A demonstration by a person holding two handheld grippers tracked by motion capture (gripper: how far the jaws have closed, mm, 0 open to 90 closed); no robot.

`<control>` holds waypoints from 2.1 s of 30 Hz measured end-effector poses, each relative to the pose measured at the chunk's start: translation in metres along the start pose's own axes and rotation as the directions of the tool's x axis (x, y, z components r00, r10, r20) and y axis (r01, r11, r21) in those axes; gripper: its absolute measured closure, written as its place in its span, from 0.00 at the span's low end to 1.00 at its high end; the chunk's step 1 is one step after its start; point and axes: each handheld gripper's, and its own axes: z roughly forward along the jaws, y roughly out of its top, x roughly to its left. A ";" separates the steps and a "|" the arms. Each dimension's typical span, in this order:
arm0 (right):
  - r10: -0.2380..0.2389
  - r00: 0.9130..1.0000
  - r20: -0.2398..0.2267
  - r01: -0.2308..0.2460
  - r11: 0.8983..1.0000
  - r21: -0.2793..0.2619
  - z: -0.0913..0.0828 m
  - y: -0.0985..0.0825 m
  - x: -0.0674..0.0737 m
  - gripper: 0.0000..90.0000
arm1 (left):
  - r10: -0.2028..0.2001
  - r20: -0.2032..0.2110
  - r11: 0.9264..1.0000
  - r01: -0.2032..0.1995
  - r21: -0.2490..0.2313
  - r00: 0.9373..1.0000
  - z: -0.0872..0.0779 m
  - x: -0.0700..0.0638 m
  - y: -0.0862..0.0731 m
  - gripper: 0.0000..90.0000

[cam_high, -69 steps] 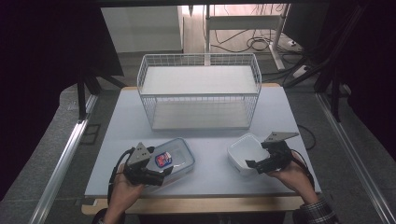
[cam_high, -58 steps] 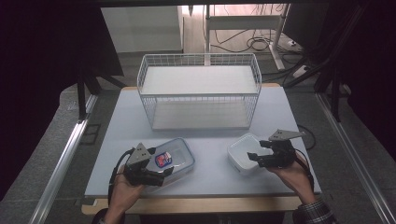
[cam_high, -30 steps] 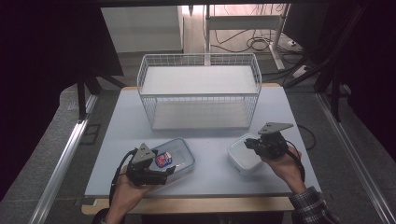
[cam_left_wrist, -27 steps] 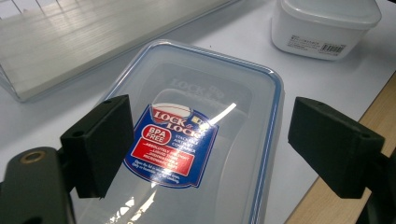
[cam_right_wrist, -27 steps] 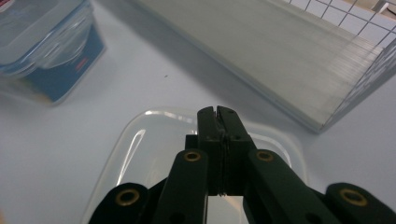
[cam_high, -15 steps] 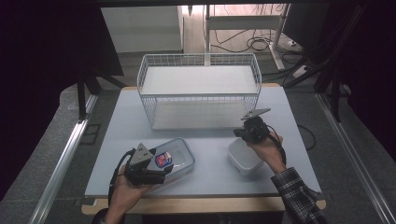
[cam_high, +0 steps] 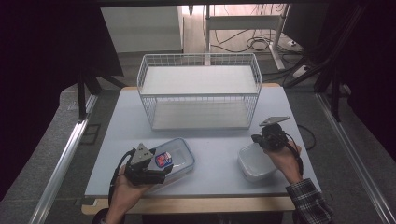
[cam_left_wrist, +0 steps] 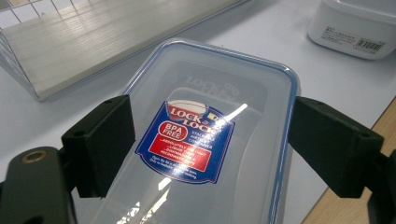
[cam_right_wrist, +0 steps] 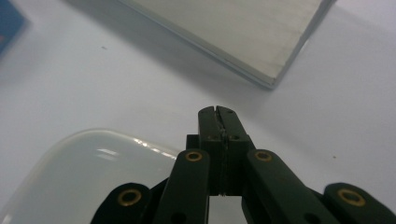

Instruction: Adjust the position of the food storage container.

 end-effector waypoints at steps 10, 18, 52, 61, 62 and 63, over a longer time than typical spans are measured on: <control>-0.105 0.970 -0.219 0.092 0.993 -0.068 -0.025 -0.015 0.070 0.99 | 0.002 -0.001 1.000 -0.002 -0.007 1.000 -0.002 0.000 0.000 0.17; -0.150 0.973 -0.174 0.156 0.987 0.022 -0.008 -0.020 0.084 0.99 | 0.010 -0.004 1.000 -0.010 -0.005 1.000 -0.003 -0.001 0.000 0.17; -0.031 0.999 -0.041 0.028 0.996 -0.082 -0.017 -0.023 0.028 0.96 | -0.104 -0.109 0.994 0.105 0.000 0.989 -0.042 0.030 -0.028 0.97; -0.067 0.994 -0.085 0.060 0.994 -0.088 -0.014 -0.022 0.042 0.95 | -0.185 -0.206 0.977 0.202 0.065 0.961 -0.058 0.041 -0.062 1.00; -0.067 0.994 -0.085 0.060 0.994 -0.088 -0.014 -0.022 0.042 0.95 | -0.185 -0.206 0.977 0.202 0.065 0.961 -0.058 0.041 -0.062 1.00; -0.068 0.994 -0.090 0.060 0.994 -0.090 -0.014 -0.022 0.043 0.95 | -0.188 -0.208 0.975 0.208 0.075 0.960 -0.057 0.041 -0.065 1.00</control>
